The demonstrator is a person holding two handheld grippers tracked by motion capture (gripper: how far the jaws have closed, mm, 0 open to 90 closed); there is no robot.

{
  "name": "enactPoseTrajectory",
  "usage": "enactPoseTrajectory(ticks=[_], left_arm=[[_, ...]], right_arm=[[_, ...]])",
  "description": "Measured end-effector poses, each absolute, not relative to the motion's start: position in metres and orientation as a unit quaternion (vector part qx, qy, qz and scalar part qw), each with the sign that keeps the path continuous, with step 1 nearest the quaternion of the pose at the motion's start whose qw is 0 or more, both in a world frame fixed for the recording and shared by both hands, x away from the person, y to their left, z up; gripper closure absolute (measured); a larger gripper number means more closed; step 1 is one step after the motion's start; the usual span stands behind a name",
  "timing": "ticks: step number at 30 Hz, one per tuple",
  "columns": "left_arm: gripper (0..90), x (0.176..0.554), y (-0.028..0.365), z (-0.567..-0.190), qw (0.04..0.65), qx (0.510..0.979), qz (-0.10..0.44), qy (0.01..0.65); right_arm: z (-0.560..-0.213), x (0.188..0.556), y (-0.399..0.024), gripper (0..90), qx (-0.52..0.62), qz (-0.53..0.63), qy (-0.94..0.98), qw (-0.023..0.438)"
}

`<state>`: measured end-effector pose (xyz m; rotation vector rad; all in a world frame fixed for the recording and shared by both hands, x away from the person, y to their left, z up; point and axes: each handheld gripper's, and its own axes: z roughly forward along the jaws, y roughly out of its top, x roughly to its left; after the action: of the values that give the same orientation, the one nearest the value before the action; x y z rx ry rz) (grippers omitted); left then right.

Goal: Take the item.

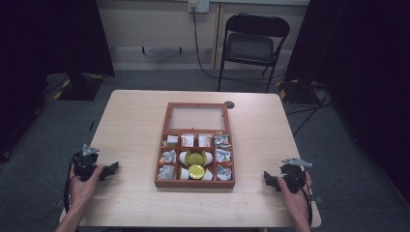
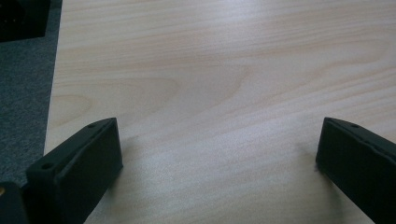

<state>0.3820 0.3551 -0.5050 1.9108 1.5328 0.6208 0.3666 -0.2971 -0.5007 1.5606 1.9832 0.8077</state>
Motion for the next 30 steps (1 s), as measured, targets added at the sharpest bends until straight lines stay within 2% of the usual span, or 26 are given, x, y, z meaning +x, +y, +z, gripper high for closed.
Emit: enactPoseTrajectory(ticks=[5, 8, 12, 18, 23, 30], left_arm=[[1.4, 0.381, 0.355, -0.503, 0.302, 0.722, 0.230, 0.578], [10.2, 0.378, 0.355, -0.501, 0.303, 0.719, 0.234, 0.581], [15.1, 0.377, 0.355, -0.502, 0.307, 0.712, 0.242, 0.584], [17.6, 0.374, 0.355, -0.498, 0.327, 0.702, 0.216, 0.595], [18.2, 0.373, 0.353, -0.497, 0.318, 0.713, 0.226, 0.583], [19.8, 0.370, 0.353, -0.491, 0.345, 0.706, 0.227, 0.576]], right_arm=[[-0.501, 0.367, -0.297, 0.0, 0.571, 0.296, 0.726, 0.243], [-0.501, 0.367, -0.297, 0.0, 0.571, 0.296, 0.726, 0.244], [-0.501, 0.367, -0.297, 0.0, 0.571, 0.296, 0.726, 0.244], [-0.501, 0.367, -0.297, 0.0, 0.571, 0.296, 0.726, 0.244], [-0.501, 0.367, -0.297, 0.0, 0.571, 0.296, 0.726, 0.244], [-0.501, 0.367, -0.297, 0.0, 0.571, 0.296, 0.726, 0.244]])
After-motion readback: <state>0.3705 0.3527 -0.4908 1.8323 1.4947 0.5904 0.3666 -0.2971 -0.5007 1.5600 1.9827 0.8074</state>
